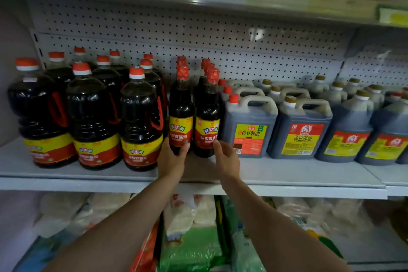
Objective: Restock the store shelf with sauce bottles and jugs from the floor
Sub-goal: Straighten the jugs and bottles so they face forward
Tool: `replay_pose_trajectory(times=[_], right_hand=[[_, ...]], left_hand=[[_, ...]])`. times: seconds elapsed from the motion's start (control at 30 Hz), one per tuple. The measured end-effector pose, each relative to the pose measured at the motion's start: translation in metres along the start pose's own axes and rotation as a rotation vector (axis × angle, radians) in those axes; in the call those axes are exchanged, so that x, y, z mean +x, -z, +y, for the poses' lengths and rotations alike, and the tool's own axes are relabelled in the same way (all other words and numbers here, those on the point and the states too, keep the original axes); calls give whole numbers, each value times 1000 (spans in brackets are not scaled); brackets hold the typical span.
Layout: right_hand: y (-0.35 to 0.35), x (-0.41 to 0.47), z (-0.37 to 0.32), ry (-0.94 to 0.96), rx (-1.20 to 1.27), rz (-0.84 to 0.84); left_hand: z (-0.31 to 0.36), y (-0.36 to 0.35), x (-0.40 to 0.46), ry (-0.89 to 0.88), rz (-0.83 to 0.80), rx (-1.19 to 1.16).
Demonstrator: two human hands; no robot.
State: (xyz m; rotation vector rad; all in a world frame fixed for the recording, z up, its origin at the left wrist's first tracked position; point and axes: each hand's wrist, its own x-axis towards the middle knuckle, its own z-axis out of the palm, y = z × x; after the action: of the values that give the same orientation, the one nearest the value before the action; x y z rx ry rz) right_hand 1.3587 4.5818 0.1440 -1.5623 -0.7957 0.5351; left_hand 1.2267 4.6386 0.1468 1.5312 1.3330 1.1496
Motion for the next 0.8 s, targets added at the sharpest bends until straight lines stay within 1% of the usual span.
replay_pose_trajectory(times=[0.2,0.3,0.47,0.63,0.8], right_hand=[[-9,10,5,-6,56,-14],[-14,15,10,13,50,32],[-24,22,17,41,-43,80],[-26,25,12,14,-74,140],[-26,26,11,-19,-41,164]], left_hand=[[-3,-22,18,24,73,-13],[-5,-28,26,40,105,-17],[-12,-34,34,33,125,-49],[-14,-36,37,41,158,-66],[-14,-36,38,54,153,-118]])
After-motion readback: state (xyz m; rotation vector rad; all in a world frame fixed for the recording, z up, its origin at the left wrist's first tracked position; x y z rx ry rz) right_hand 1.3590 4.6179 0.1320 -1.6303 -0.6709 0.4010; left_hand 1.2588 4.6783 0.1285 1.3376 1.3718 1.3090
